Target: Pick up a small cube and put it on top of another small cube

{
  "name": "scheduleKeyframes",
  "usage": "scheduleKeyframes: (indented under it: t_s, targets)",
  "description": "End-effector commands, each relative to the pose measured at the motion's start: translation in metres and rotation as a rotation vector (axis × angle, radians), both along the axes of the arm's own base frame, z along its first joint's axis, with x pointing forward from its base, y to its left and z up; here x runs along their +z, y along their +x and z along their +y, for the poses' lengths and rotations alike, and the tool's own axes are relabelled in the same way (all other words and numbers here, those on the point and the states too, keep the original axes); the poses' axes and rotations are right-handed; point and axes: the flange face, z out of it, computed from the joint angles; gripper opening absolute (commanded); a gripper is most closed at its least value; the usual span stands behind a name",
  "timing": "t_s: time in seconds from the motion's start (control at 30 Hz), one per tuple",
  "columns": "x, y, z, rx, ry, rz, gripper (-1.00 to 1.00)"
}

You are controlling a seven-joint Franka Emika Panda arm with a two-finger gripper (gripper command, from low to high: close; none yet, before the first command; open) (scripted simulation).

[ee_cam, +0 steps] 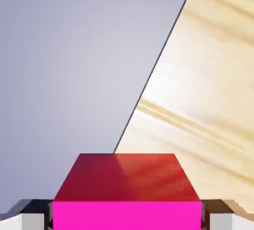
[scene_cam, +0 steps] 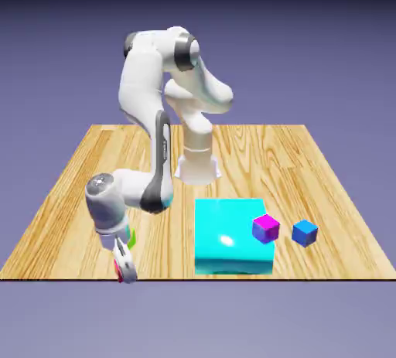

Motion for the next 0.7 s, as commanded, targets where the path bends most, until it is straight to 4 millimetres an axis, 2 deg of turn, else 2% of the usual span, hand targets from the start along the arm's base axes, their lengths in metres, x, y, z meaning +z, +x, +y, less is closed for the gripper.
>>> scheduleKeyframes:
  t_s: [0.0,0.03,0.1,0.37,0.4,0.53,0.57,0.6,0.63,0.67]
  targets:
    - [0.017,0.000,-0.001,0.000,0.000,0.001,-1.00]
    - [0.034,0.000,-0.002,0.000,-0.001,0.001,-1.00]
    - [0.049,-0.023,-0.011,-0.019,-0.004,0.003,-1.00]
    - [0.091,-0.121,-0.030,-0.102,-0.001,0.001,-1.00]
    - [0.091,-0.121,-0.030,-0.102,-0.001,0.001,-1.00]
    - [0.029,-0.123,-0.025,-0.102,0.000,0.001,-1.00]
    - [0.021,-0.123,-0.024,-0.102,-0.001,0.001,-1.00]
    - [0.021,-0.123,-0.024,-0.102,-0.001,0.001,1.00]
    - [0.021,-0.123,-0.024,-0.102,-0.001,0.001,1.00]
    - [0.036,-0.122,-0.026,-0.102,0.000,0.001,1.00]
